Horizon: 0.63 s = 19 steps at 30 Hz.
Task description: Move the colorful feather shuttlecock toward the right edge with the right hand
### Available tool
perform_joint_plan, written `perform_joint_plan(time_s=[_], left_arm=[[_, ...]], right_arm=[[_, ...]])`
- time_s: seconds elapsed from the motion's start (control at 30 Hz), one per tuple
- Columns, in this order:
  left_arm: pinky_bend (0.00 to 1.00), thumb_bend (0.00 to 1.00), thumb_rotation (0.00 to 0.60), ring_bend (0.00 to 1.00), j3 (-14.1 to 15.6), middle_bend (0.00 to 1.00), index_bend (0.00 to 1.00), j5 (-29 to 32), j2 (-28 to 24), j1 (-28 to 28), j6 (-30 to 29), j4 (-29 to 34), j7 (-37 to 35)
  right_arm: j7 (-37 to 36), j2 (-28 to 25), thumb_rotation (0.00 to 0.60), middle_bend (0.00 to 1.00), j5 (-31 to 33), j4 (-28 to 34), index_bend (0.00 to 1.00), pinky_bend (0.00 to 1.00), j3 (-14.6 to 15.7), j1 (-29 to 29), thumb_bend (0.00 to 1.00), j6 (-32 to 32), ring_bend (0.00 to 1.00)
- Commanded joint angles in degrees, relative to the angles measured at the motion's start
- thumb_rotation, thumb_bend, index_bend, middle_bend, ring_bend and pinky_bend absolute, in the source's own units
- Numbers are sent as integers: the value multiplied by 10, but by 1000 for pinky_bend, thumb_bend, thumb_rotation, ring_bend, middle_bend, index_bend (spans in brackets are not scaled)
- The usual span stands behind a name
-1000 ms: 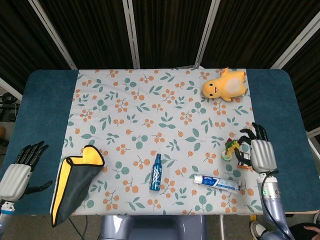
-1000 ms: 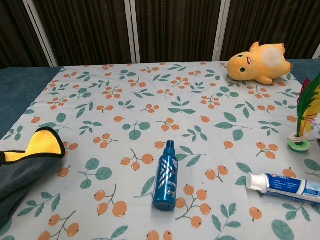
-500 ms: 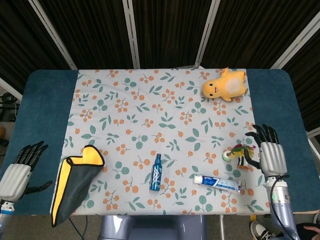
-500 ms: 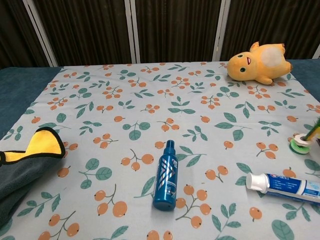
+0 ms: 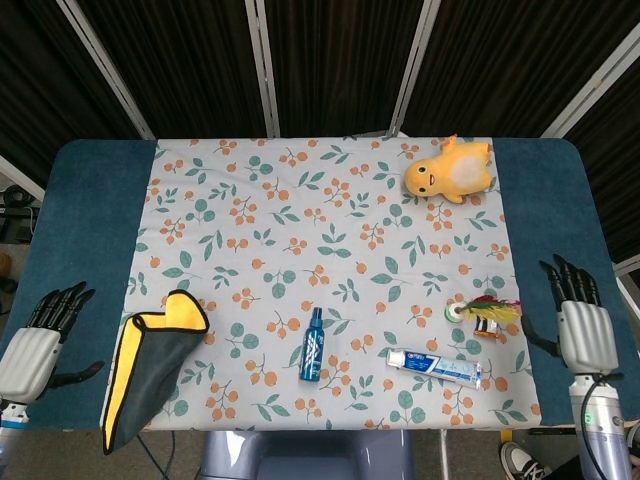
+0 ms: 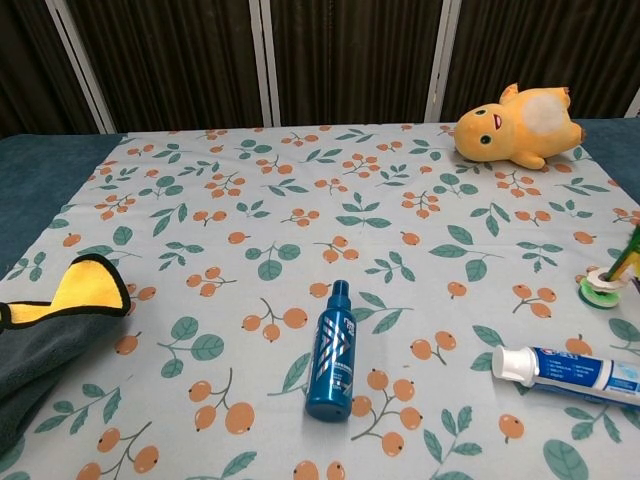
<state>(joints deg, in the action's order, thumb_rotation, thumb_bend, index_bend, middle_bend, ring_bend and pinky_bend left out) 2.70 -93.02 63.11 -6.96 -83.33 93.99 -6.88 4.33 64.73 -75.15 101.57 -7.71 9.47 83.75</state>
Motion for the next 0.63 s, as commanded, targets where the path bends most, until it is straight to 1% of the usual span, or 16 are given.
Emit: perform_joint_plan(time_s=[0.03,0.17,0.27,0.37,0.47,0.63], left_arm=[[0,191,598,0,0,0,0,-2,0,0,-1,-1,1],[0,191,598,0,1,0,0,-7,1,1,-5,-4,5],[0,190,598,0,1,0,0,-13,2,2,-11,-7,11],[0,190,599,0,3,0,0,-17,2,2,-11,-11,21],[0,190,600,0,2,0,0,-16,3,1,-10,-14,26],[0,190,599,0,2,0,0,-15,1,3,-11,-13,24]], right_arm=[[-11,-24,600,0,-37,3,82,0,16,-23,252,31,0],[-4,-40,600,0,-103,-33,68,0,40,-49,236,77,0],[10,-36,600,0,-152,-73,51,0,60,-62,223,101,0],[21,-29,600,0,-181,-98,41,0,70,-66,216,111,0],[26,-20,600,0,-185,-106,36,0,69,-65,213,107,0],[29,-17,600,0,-182,-101,36,0,66,-65,214,101,0]])
